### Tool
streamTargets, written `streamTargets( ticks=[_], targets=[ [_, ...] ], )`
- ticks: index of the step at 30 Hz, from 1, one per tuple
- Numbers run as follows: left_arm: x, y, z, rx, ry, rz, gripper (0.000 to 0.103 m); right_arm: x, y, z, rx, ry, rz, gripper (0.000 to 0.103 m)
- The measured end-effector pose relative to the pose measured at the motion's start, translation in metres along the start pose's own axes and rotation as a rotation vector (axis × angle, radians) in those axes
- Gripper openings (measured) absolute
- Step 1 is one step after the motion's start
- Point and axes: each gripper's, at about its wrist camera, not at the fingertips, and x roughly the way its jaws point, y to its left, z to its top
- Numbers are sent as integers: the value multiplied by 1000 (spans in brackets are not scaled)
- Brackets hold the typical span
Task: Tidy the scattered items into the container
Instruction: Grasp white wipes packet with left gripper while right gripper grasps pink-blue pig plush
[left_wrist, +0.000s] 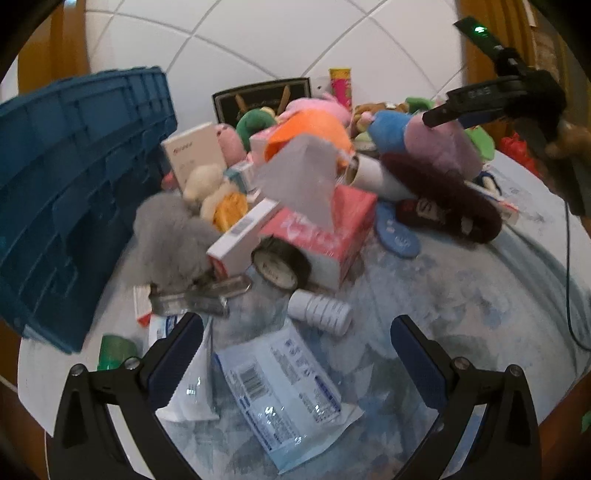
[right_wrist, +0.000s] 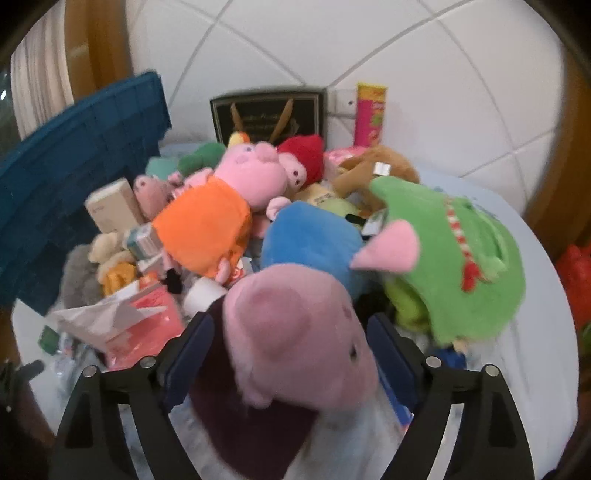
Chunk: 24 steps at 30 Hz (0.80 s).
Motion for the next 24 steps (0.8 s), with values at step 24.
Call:
streamTargets(
  ticks=[24],
  targets=[
    [51,22,-30,-143,180,0,86,41,-6,-12,-14,39,-26,87]
  ],
)
